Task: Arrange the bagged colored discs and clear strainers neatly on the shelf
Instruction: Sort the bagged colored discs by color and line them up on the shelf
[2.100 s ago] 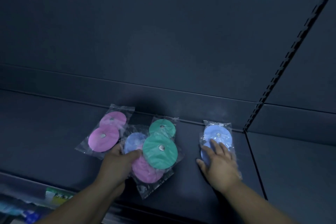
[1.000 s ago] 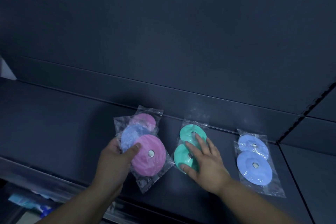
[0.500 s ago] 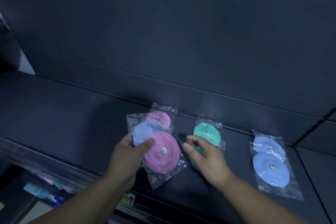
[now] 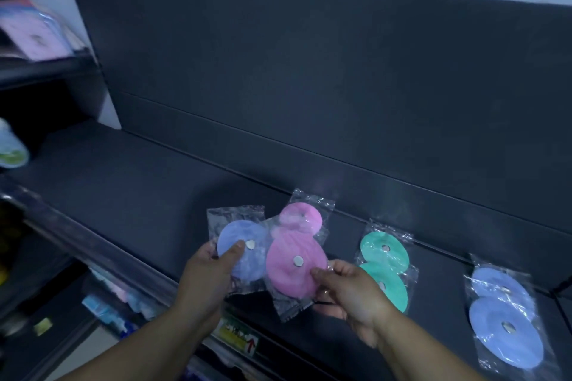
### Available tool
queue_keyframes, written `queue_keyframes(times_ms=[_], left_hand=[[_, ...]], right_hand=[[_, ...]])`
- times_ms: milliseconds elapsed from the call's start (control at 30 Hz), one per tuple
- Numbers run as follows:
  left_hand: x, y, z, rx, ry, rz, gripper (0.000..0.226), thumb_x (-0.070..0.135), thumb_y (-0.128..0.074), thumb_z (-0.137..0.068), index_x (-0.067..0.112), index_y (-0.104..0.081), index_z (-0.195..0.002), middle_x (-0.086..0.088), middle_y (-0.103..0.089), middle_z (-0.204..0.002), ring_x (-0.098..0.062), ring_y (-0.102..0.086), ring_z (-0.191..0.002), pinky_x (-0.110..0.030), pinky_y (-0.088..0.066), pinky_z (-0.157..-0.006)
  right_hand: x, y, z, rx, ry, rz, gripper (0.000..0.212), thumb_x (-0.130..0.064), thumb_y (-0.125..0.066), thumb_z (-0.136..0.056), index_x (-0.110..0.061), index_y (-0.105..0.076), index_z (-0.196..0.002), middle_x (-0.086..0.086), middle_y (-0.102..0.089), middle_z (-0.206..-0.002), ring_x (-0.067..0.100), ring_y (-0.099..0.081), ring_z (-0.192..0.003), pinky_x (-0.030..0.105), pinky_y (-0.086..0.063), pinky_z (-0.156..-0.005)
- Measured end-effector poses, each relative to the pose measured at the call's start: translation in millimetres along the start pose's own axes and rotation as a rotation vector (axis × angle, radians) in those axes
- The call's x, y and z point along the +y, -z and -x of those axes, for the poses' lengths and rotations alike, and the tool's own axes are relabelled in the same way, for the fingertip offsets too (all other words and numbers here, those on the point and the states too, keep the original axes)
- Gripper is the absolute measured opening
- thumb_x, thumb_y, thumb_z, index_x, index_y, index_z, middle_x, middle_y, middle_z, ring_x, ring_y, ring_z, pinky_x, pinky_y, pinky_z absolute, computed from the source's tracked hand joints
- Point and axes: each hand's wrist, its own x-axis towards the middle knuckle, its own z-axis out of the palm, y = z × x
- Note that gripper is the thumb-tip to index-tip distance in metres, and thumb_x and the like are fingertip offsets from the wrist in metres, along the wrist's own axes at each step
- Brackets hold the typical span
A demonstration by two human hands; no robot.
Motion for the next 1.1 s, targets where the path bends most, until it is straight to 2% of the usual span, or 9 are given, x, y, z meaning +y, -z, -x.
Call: queue_keyframes(times_ms=[133, 400, 533, 633, 700, 800, 967, 1033, 1100], left_hand=[[9, 12, -9, 0.036, -0.003, -0.052, 0.017, 0.01, -0.059, -0.092, 0.008, -0.061, -0.109, -0.013, -0.071, -0.104, -0.031, -0.066, -0.094, -0.034, -0.052, -0.071], [21, 30, -47, 0.054, -0.046, -0.096, 0.011, 0.007, -0.06, -0.091, 0.011, -0.062, -0.1, -0.014, -0.069, -0.103, -0.029, -0.066, -0.09, -0.034, -0.049, -0.071], [38, 43, -80, 0.034, -0.07, -0.077, 0.017, 0.003, -0.061, -0.089, 0.005, -0.063, -0.105, -0.014, -0.07, -0.099, -0.029, -0.067, -0.086, -0.033, -0.051, -0.068], [55, 60, -105, -0.037, -0.08, -0.112, 0.016, 0.002, -0.062, -0.087, 0.006, -0.064, -0.102, -0.013, -0.072, -0.097, -0.031, -0.068, -0.088, -0.037, -0.053, -0.075], [63, 73, -124, -0.079, -0.074, -0.145, 0.013, 0.002, -0.062, -0.087, 0.008, -0.064, -0.098, -0.013, -0.072, -0.094, -0.03, -0.067, -0.085, -0.036, -0.052, -0.072], [70, 94, -150, -0.126, -0.051, -0.168, 0.015, 0.003, -0.063, -0.086, 0.01, -0.065, -0.099, -0.015, -0.072, -0.094, -0.03, -0.067, -0.083, -0.037, -0.051, -0.069], [75, 116, -174, -0.186, -0.01, -0.208, 0.01, 0.005, -0.065, -0.086, 0.011, -0.065, -0.094, -0.021, -0.07, -0.091, -0.028, -0.065, -0.075, -0.039, -0.055, -0.062], [78, 118, -179, -0.22, -0.004, -0.225, 0.011, 0.014, -0.072, -0.08, 0.017, -0.068, -0.089, -0.023, -0.069, -0.093, -0.031, -0.065, -0.076, -0.053, -0.055, -0.074], [80, 116, -180, -0.245, 0.0, -0.243, 0.015, 0.018, -0.074, -0.076, 0.019, -0.068, -0.089, -0.02, -0.069, -0.095, -0.029, -0.065, -0.077, -0.052, -0.053, -0.08]], right_hand=[[-12, -2, -12, 0.136, 0.08, 0.027, 0.011, -0.016, -0.062, -0.091, -0.014, -0.056, -0.082, 0.002, -0.061, -0.064, 0.013, -0.058, -0.057, 0.026, -0.051, -0.054], [-29, -32, -31, 0.156, 0.142, -0.069, 0.015, -0.012, -0.056, -0.095, -0.012, -0.053, -0.08, 0.006, -0.062, -0.064, 0.014, -0.059, -0.052, 0.022, -0.049, -0.046], [-38, -67, -65, 0.223, 0.108, -0.128, 0.004, -0.008, -0.056, -0.095, -0.01, -0.052, -0.094, 0.014, -0.066, -0.077, 0.017, -0.065, -0.056, 0.025, -0.054, -0.047], [-48, -101, -97, 0.287, 0.084, -0.198, 0.012, -0.005, -0.055, -0.094, -0.011, -0.049, -0.102, 0.013, -0.067, -0.085, 0.017, -0.07, -0.062, 0.027, -0.057, -0.053], [-52, -123, -118, 0.317, 0.083, -0.233, 0.02, -0.001, -0.057, -0.092, -0.013, -0.045, -0.102, 0.013, -0.066, -0.088, 0.019, -0.069, -0.063, 0.027, -0.056, -0.054], [-46, -148, -144, 0.337, 0.125, -0.112, 0.036, 0.005, -0.064, -0.081, -0.017, -0.045, -0.104, 0.011, -0.067, -0.087, 0.02, -0.065, -0.064, 0.03, -0.056, -0.06], [-39, -172, -163, 0.359, 0.122, 0.08, 0.057, -0.019, -0.069, -0.063, -0.031, -0.053, -0.117, -0.002, -0.073, -0.093, 0.021, -0.071, -0.086, 0.043, -0.059, -0.08], [-39, -176, -165, 0.454, 0.121, 0.21, 0.06, -0.033, -0.067, -0.059, -0.032, -0.051, -0.117, -0.004, -0.072, -0.094, 0.022, -0.07, -0.089, 0.045, -0.057, -0.082], [-37, -178, -163, 0.514, 0.098, 0.361, 0.052, -0.042, -0.062, -0.066, -0.031, -0.049, -0.115, -0.005, -0.071, -0.096, 0.023, -0.07, -0.088, 0.043, -0.057, -0.081]])
